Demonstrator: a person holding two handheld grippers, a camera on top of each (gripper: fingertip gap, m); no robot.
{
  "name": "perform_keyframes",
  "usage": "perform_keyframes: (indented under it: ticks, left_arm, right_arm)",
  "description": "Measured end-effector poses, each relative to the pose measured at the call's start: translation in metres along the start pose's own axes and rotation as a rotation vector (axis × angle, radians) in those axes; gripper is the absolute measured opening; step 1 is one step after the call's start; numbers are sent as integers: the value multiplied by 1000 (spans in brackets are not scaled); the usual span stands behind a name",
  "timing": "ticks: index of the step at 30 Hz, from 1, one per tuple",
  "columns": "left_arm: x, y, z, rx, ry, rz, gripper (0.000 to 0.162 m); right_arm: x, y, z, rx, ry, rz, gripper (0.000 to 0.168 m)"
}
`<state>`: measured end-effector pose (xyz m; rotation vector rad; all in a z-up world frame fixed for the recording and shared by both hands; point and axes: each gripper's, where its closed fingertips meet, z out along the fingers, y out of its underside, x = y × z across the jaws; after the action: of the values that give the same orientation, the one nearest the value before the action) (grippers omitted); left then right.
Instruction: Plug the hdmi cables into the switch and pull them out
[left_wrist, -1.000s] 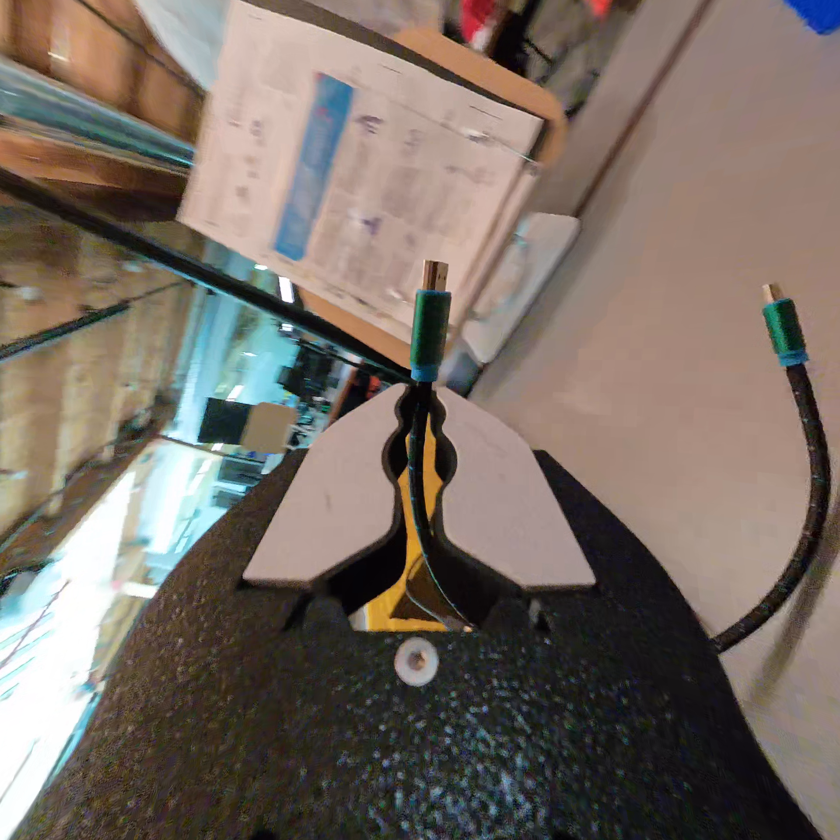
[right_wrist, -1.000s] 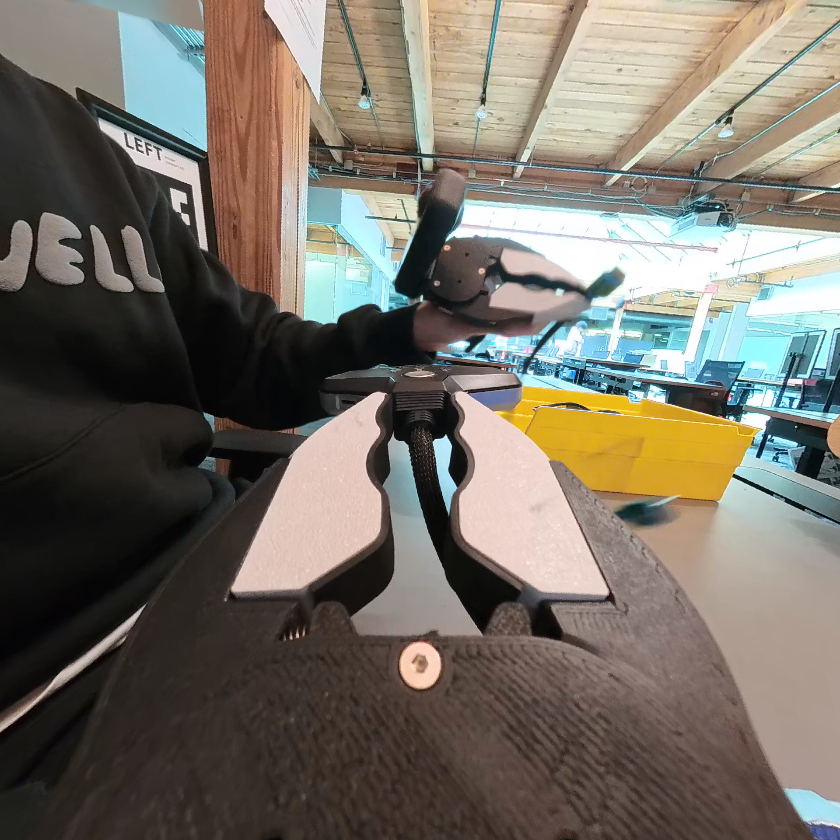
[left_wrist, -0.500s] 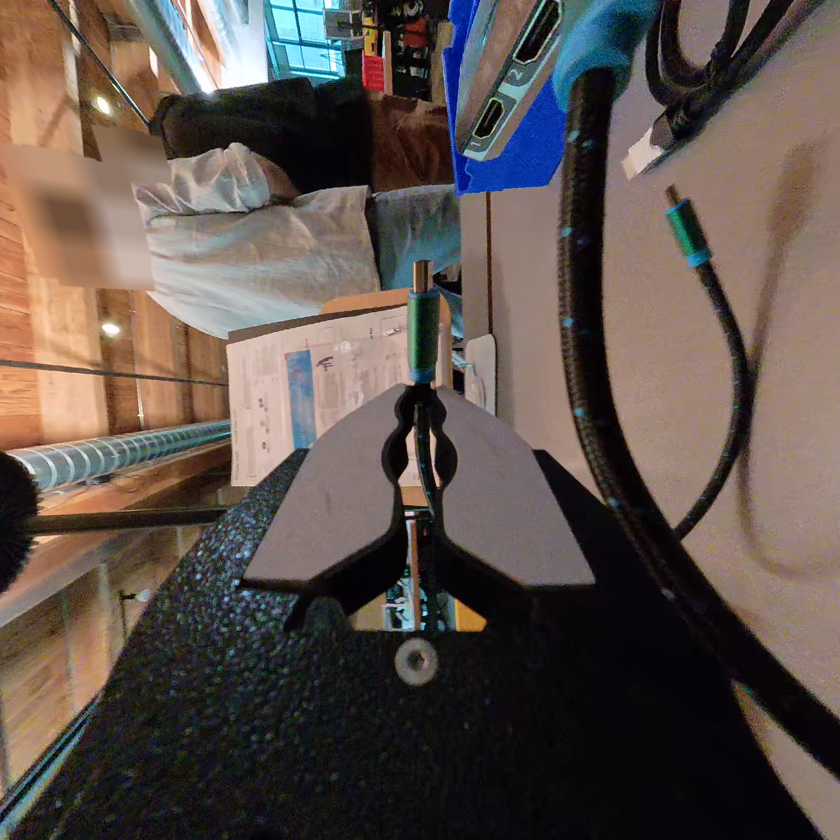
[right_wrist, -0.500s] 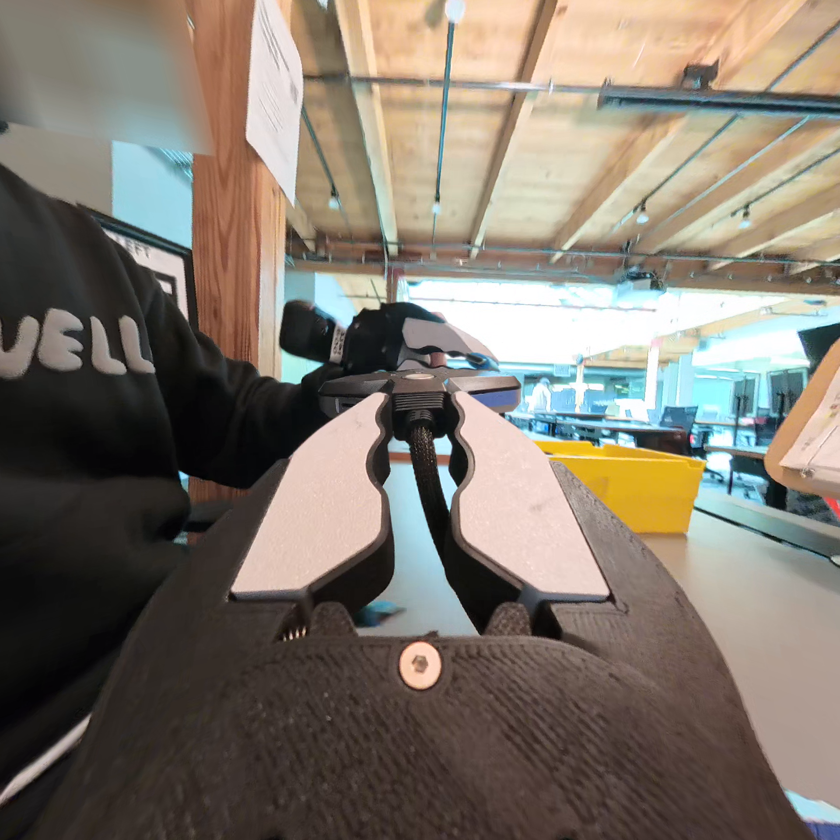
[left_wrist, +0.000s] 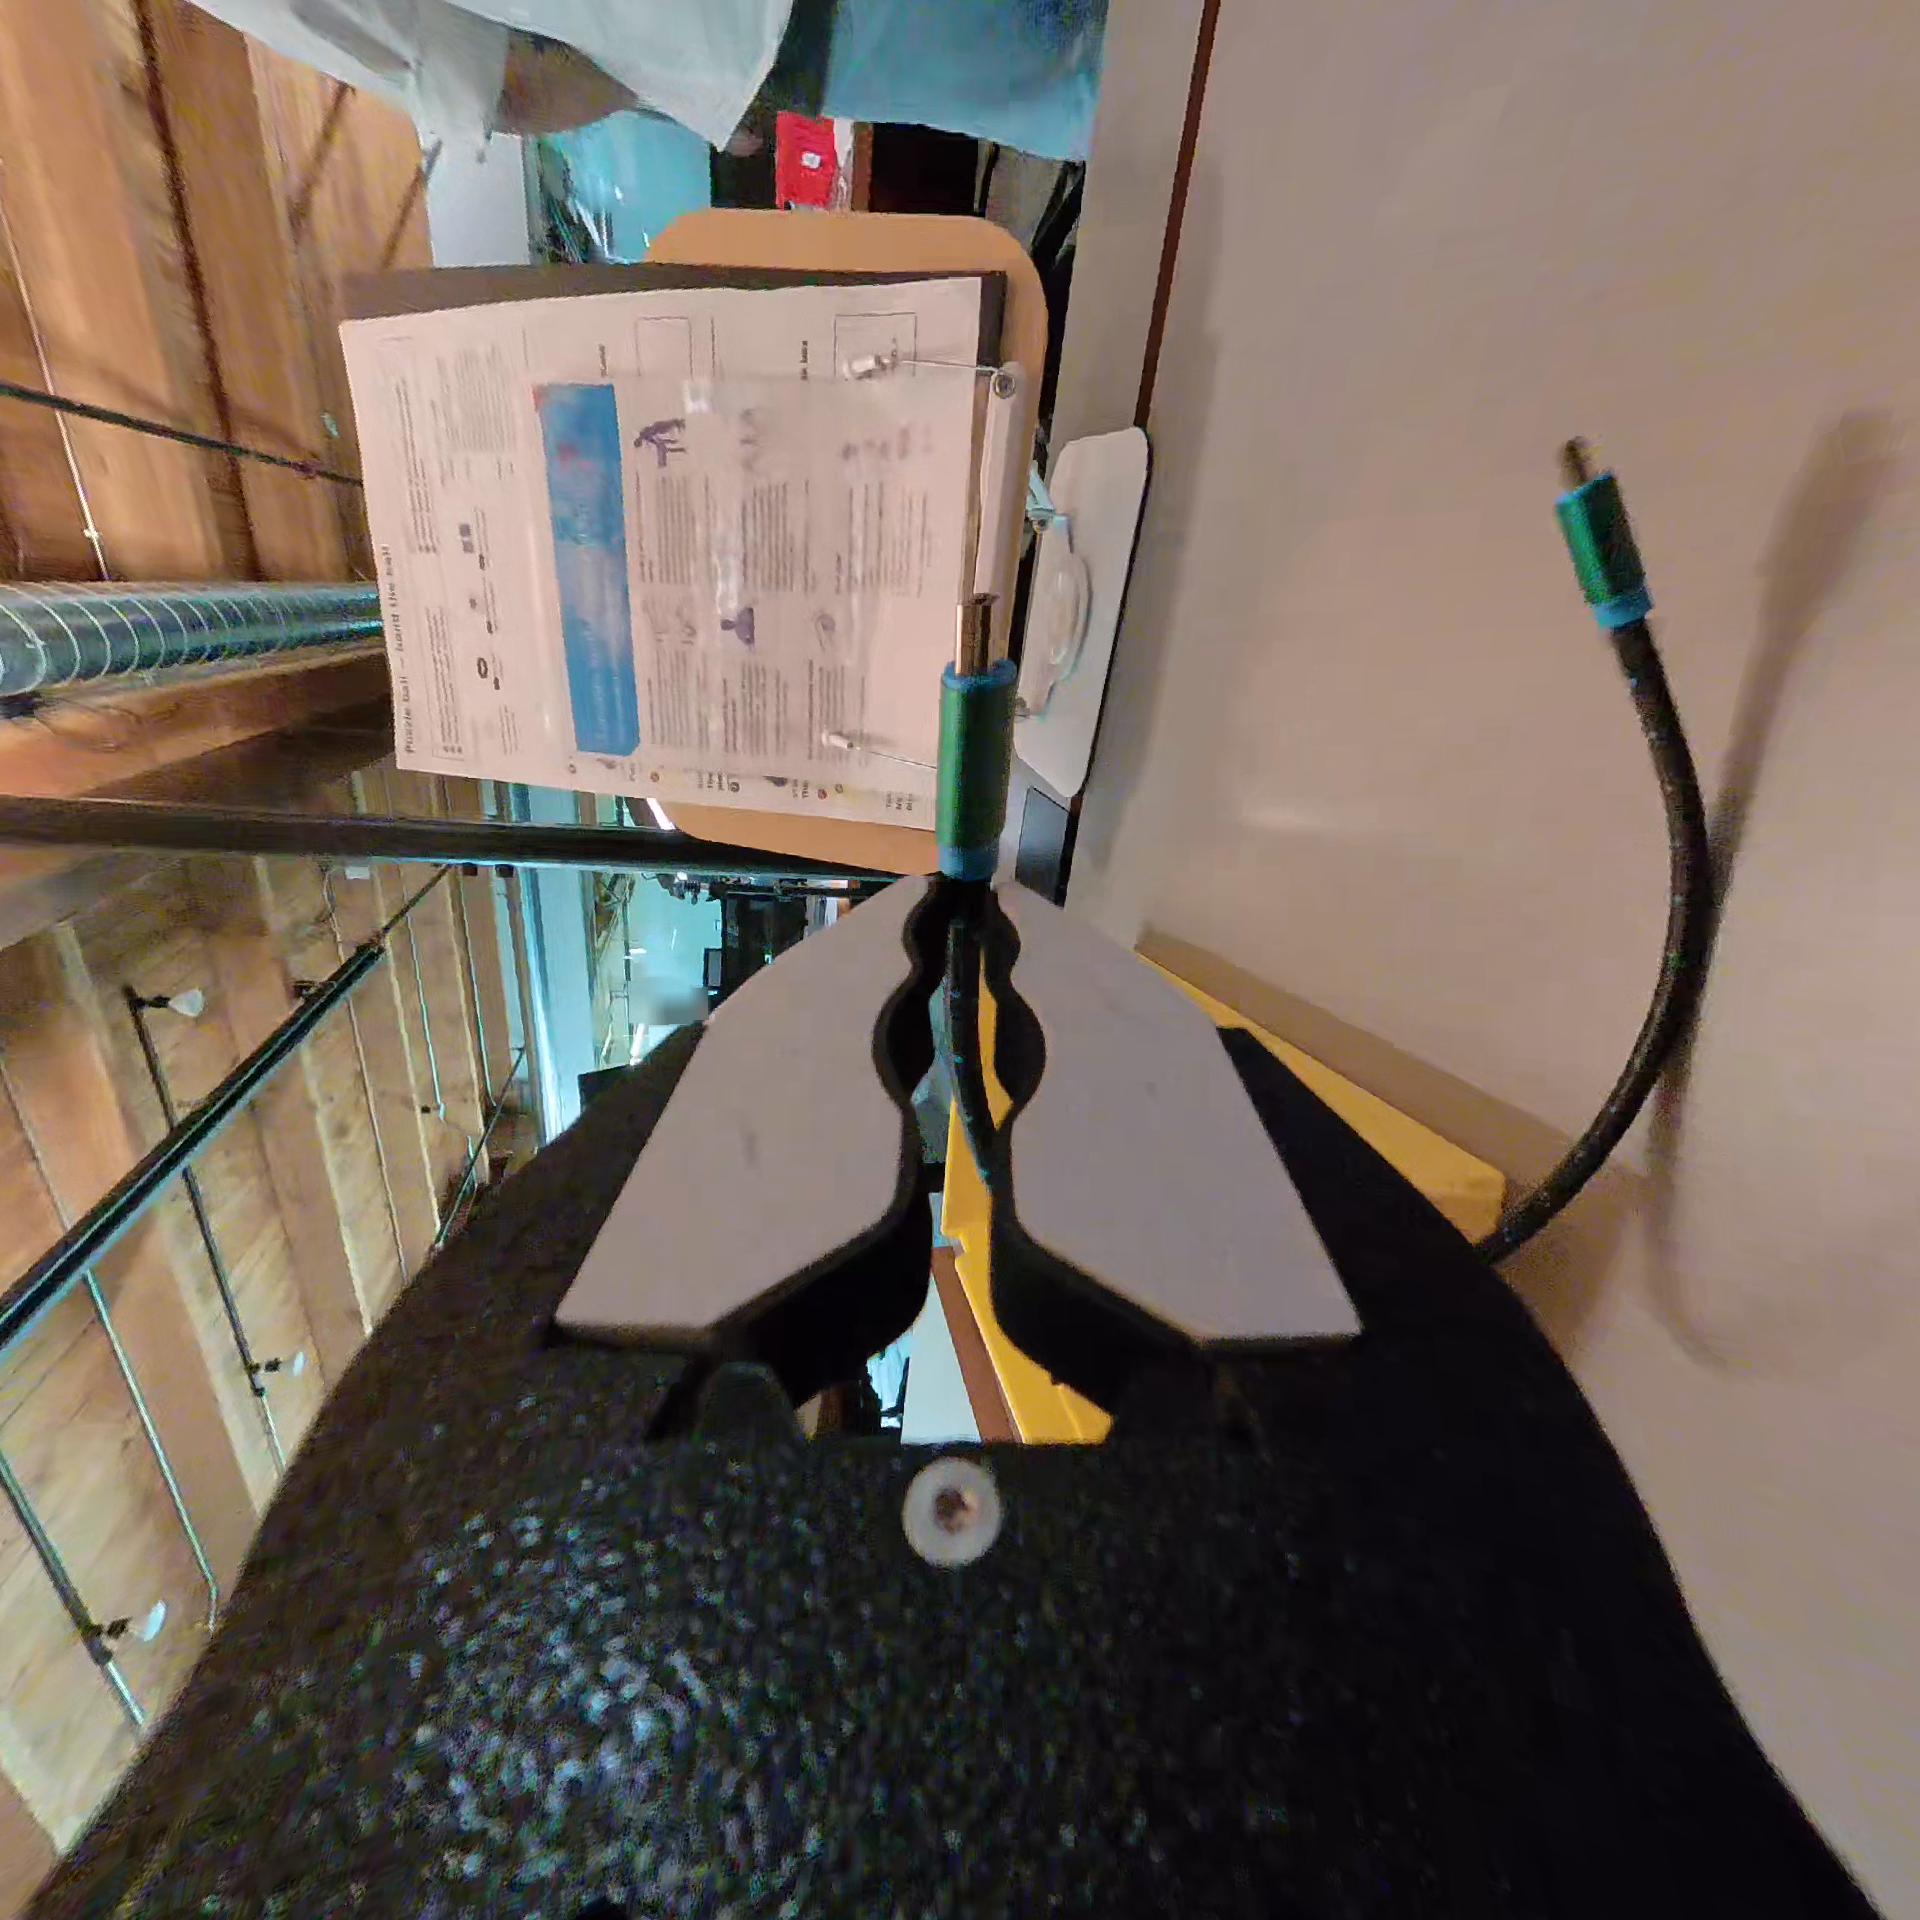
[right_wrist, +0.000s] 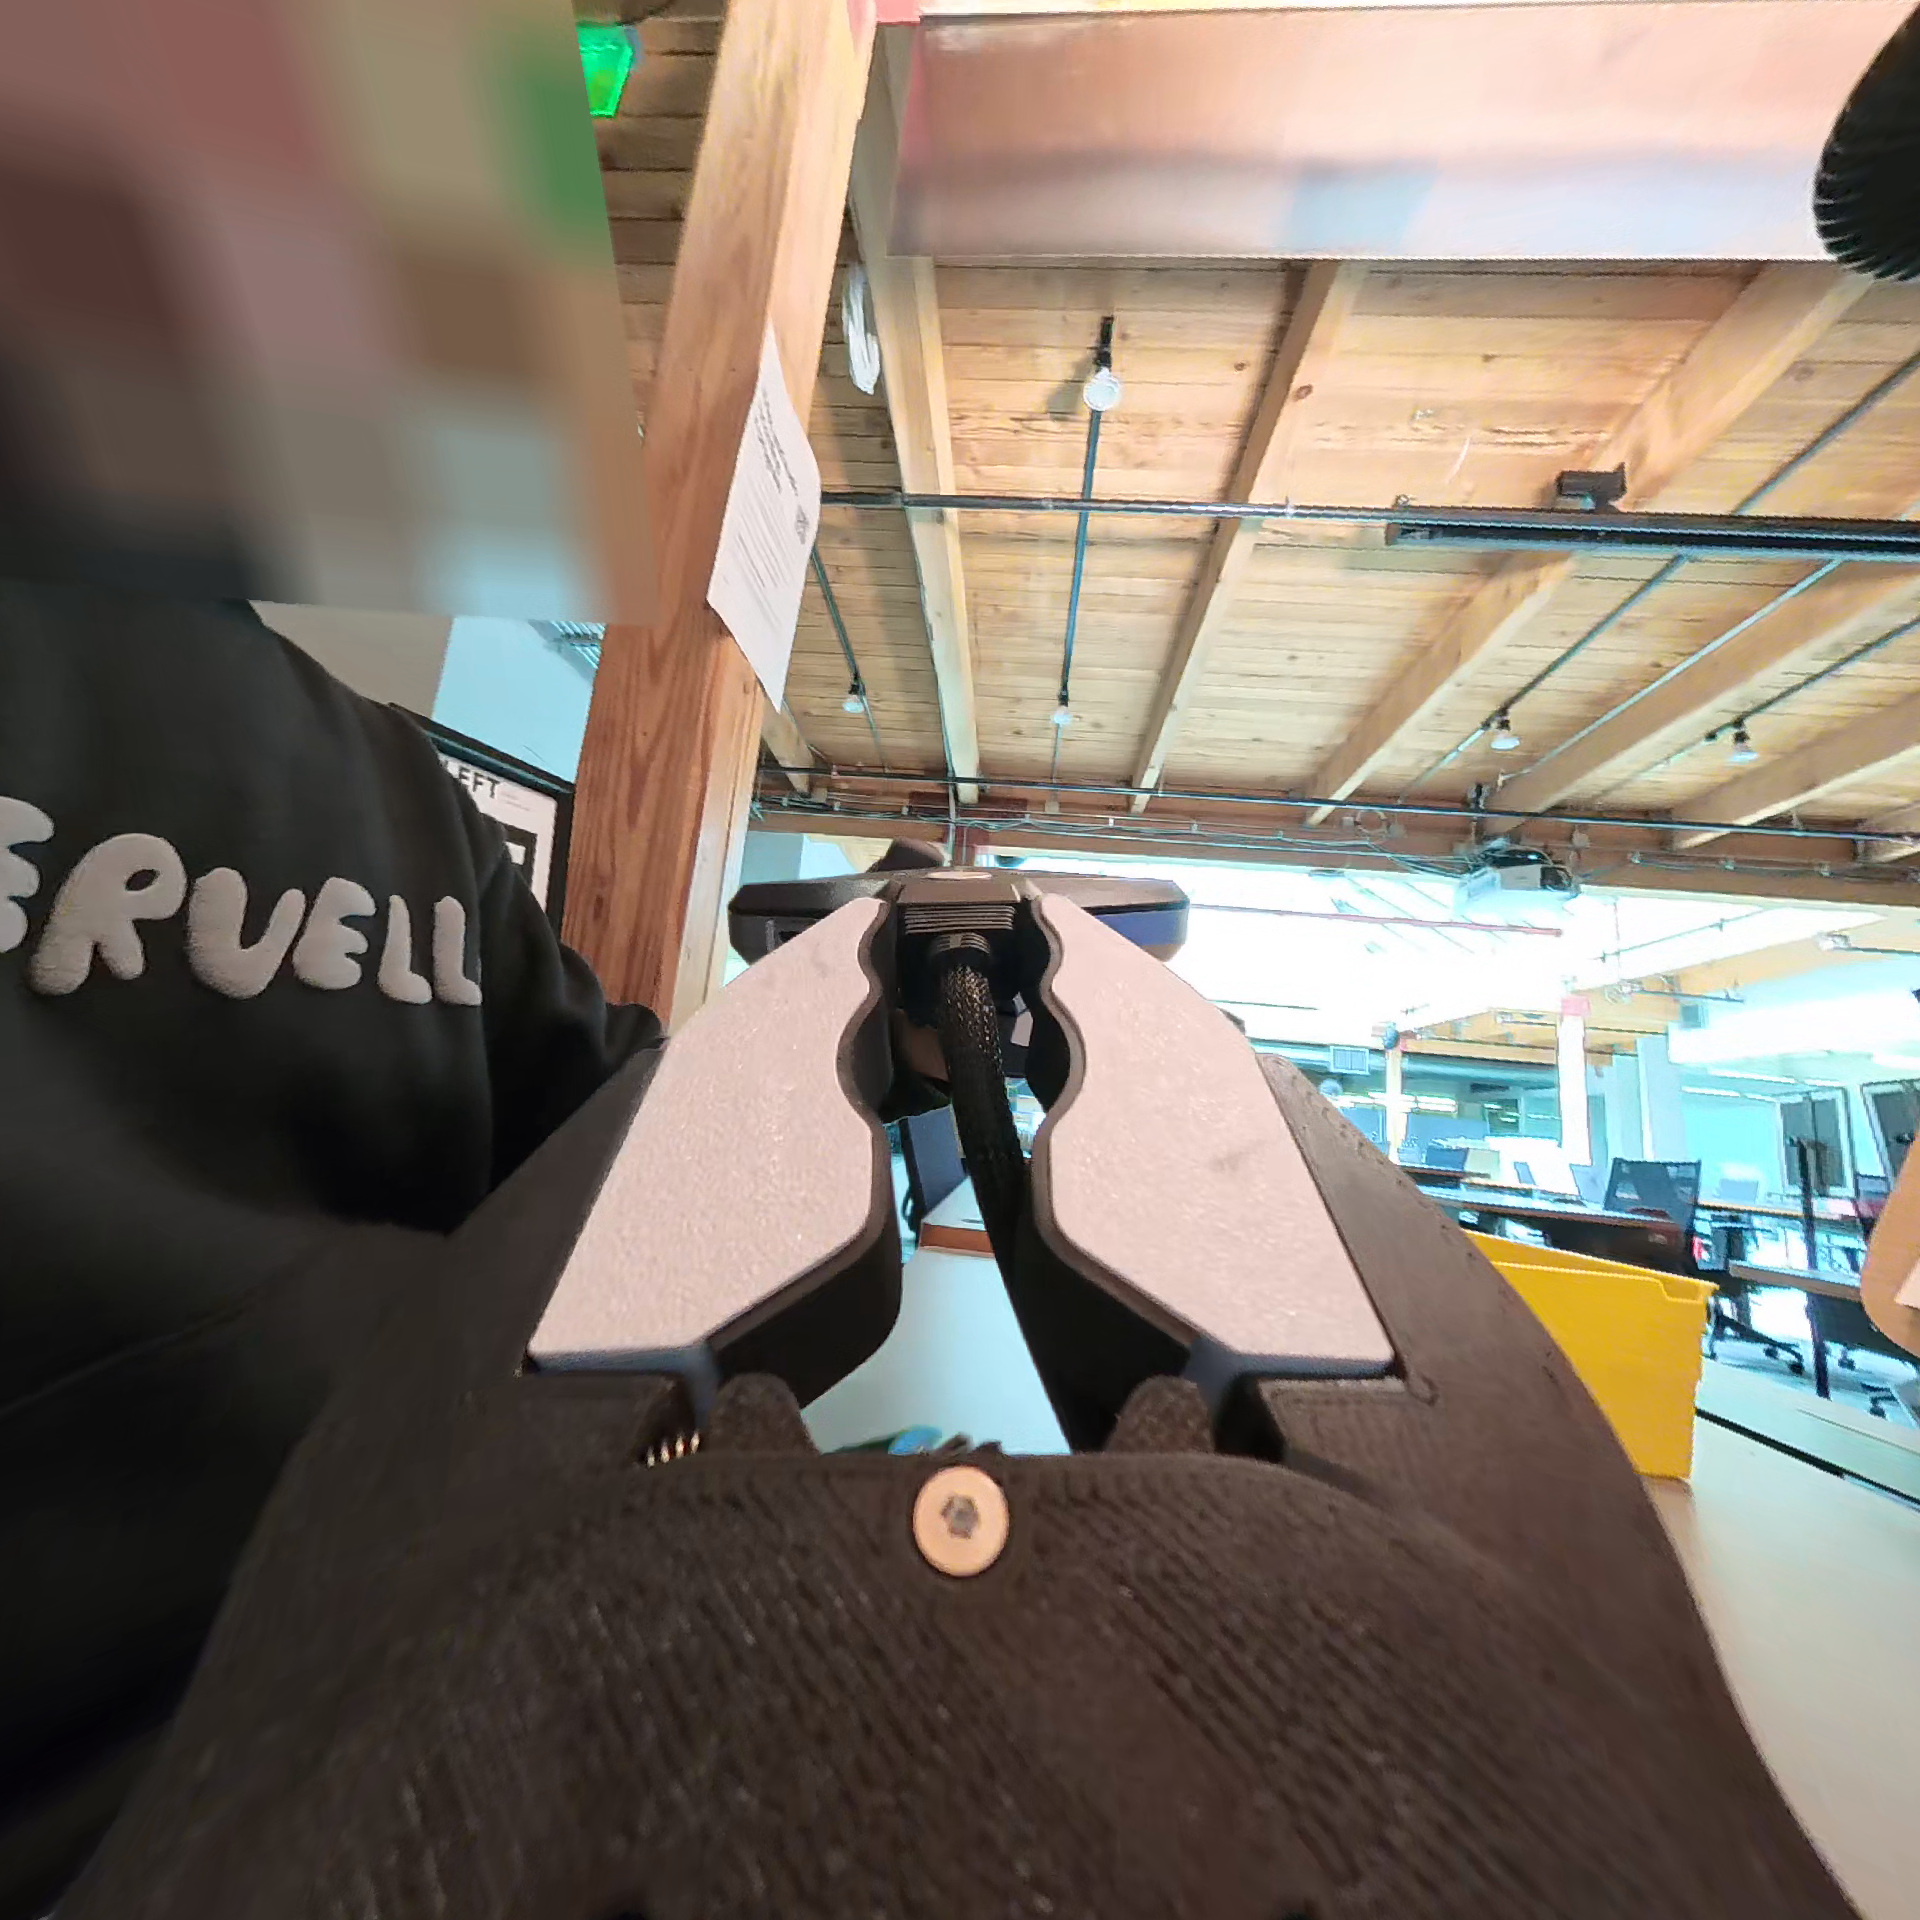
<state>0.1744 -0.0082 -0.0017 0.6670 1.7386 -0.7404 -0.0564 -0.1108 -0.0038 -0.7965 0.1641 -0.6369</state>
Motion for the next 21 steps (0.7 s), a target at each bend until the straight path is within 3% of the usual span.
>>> perform_keyframes:
  ticks: [4, 8, 12, 21]
  left_arm:
    - [1, 2, 0, 10, 70, -129, 6]
    - [-2, 17, 15, -64, 41, -239, 6]
    - [16, 8, 31, -3, 180, -424, 7]
    - [57, -11, 88, -84, 405, -439, 6]
  right_arm:
    - [2, 0, -2, -6, 13, -10, 22]
    - [-1, 2, 0, -19, -6, -16, 22]
    - [0, 7, 0, -51, 4, -21, 22]
    - [-1, 19, 4, -124, -1, -22, 22]
